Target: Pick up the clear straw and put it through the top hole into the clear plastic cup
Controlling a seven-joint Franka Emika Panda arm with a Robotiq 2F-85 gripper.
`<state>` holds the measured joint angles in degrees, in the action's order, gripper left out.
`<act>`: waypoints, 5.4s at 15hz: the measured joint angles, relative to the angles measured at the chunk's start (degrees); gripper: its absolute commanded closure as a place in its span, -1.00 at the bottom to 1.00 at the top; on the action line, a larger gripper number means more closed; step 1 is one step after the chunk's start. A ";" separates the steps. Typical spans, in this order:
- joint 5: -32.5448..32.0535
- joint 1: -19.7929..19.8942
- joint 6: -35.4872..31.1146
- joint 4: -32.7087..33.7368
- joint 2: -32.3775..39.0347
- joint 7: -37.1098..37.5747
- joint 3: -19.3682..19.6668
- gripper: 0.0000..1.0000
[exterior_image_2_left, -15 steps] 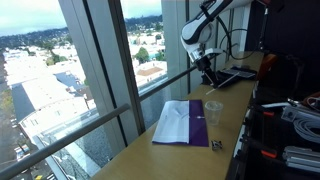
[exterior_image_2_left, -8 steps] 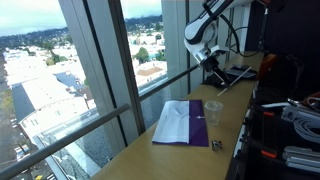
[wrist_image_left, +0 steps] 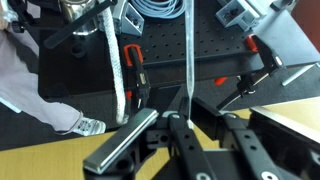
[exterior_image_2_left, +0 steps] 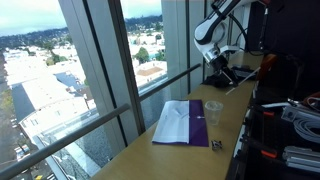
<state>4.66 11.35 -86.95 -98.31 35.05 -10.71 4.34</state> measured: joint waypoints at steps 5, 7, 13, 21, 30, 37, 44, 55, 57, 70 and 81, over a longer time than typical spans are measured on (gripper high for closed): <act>1.03 0.95 -12.50 -3.28 0.43 0.04 0.39 0.95; 2.35 0.89 -16.12 -4.00 0.82 0.04 -0.29 0.95; 5.52 -0.13 -20.70 -5.44 1.69 0.04 -2.89 0.95; 5.78 -0.63 -20.80 -6.79 1.36 0.65 -3.05 0.95; 5.76 -0.25 -20.80 -7.11 1.28 0.65 -1.48 0.95; 5.76 0.25 -20.81 -7.09 1.33 0.65 -1.25 0.95; 5.76 0.45 -20.81 -6.83 1.98 0.69 -1.25 0.95; 5.77 1.21 -20.81 -3.10 5.35 0.70 -1.25 0.95; 5.78 1.32 -20.80 -2.39 5.99 0.70 -1.25 0.95; 8.42 1.92 -17.53 2.59 9.02 0.70 -2.20 0.95; 10.64 2.07 -12.84 5.72 9.01 1.21 -3.11 0.95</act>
<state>15.30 13.42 -99.79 -92.59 44.06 -9.50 1.23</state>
